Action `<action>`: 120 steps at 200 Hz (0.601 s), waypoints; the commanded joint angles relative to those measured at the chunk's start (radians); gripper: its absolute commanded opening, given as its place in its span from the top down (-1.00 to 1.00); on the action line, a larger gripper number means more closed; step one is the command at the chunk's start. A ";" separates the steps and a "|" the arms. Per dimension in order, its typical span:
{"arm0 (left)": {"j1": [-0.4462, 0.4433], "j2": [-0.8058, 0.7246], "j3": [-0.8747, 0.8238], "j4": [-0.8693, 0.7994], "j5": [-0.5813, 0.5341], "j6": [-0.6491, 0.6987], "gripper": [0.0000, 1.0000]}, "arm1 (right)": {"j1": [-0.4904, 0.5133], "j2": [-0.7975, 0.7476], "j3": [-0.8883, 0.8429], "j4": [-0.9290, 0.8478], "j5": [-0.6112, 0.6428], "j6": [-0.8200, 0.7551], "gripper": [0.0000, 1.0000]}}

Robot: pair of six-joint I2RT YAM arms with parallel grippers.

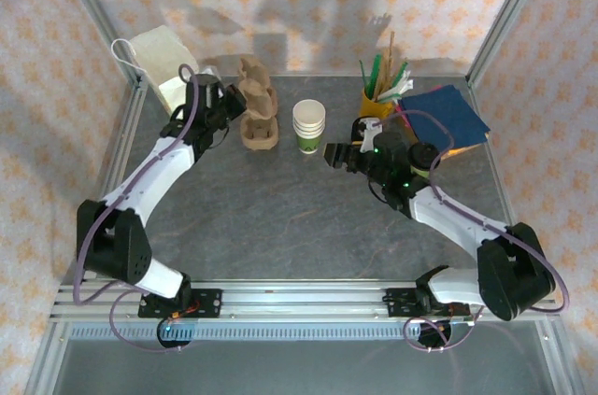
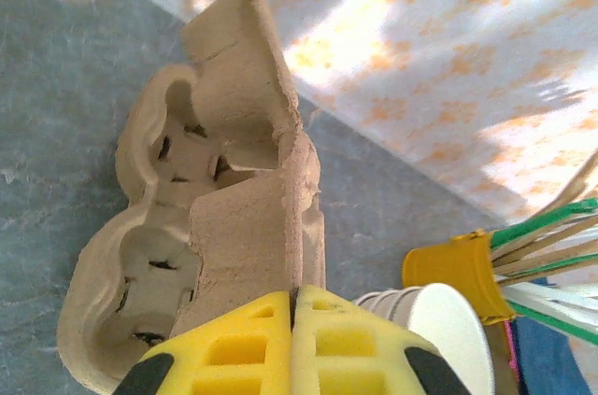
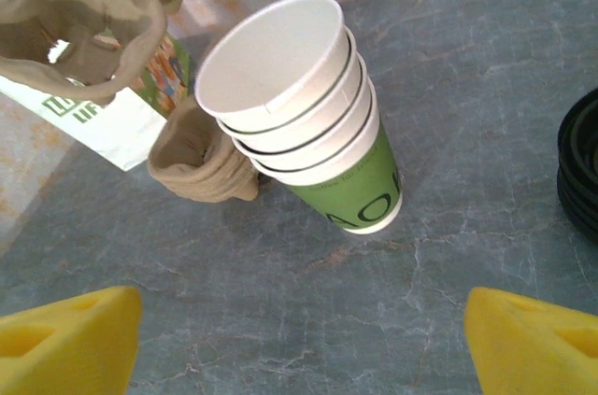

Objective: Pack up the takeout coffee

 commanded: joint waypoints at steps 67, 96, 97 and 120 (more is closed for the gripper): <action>0.008 -0.271 0.030 -0.274 0.137 0.225 1.00 | 0.007 -0.079 0.110 -0.064 -0.148 -0.053 -0.76; 0.007 -0.339 0.026 -0.377 0.216 0.265 1.00 | 0.022 -0.080 0.212 -0.170 -0.199 -0.086 -0.75; 0.007 -0.341 0.026 -0.380 0.219 0.268 1.00 | 0.024 -0.079 0.215 -0.174 -0.200 -0.088 -0.75; 0.009 -0.387 0.021 -0.460 0.267 0.299 1.00 | 0.077 -0.056 0.310 -0.263 -0.184 -0.135 -0.75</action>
